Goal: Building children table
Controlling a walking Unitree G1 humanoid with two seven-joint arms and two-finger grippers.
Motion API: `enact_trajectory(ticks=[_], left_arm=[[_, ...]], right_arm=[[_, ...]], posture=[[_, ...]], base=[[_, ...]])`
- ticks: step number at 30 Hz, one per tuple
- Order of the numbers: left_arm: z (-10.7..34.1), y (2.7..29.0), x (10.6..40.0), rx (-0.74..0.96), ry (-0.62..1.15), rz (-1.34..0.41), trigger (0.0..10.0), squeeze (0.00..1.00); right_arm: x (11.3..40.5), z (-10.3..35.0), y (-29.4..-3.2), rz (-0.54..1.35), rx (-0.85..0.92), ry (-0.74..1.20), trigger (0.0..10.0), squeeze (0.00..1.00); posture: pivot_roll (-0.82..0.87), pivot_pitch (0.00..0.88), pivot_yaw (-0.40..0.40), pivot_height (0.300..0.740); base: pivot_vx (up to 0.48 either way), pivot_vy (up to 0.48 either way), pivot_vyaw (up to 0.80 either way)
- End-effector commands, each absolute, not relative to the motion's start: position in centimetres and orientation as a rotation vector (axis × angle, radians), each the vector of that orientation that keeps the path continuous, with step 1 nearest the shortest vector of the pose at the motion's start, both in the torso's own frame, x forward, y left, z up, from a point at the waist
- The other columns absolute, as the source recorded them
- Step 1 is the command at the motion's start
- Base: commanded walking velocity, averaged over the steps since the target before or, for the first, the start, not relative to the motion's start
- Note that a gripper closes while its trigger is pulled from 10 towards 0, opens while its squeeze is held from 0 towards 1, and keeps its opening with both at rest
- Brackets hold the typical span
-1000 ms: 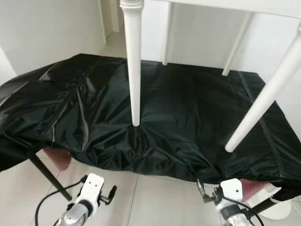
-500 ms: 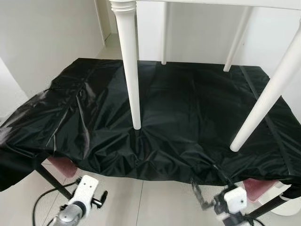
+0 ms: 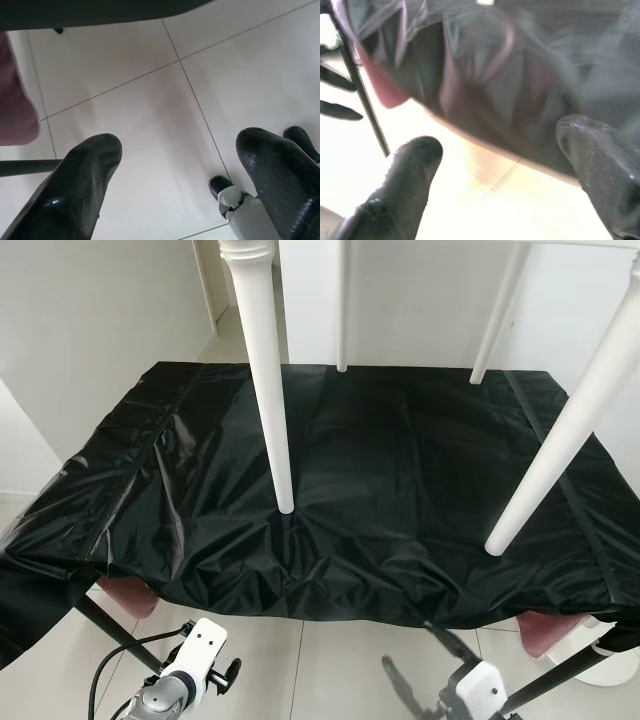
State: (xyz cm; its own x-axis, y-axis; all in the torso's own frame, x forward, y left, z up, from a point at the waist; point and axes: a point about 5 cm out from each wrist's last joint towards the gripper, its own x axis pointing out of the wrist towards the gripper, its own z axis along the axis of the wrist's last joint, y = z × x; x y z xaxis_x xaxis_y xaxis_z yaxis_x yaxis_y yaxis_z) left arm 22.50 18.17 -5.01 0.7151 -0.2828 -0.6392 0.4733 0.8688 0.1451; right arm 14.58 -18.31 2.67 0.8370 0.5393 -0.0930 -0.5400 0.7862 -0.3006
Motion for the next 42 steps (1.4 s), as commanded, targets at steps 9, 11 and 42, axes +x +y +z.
enact_trajectory(ticks=[9,11,42], left_arm=[[-5.9,19.1,20.9,0.248,0.690,-0.328,10.0,0.00],[-6.3,19.3,20.4,0.206,0.721,-0.290,10.0,0.00],[-8.3,15.8,18.7,0.169,0.890,-0.198,10.0,0.00]], right_arm=[[15.2,-2.7,-21.3,0.417,-0.280,0.329,10.0,0.00],[15.4,-4.0,-21.6,0.323,-0.260,0.415,10.0,0.00],[14.2,-9.3,-21.3,-0.097,-0.127,0.925,10.0,0.00]], posture=[[0.00,0.122,0.056,0.740],[0.00,0.125,0.046,0.740],[0.01,0.028,-0.011,0.740]], base=[[0.000,0.000,0.00],[0.000,0.000,0.00],[0.000,0.000,0.00]])
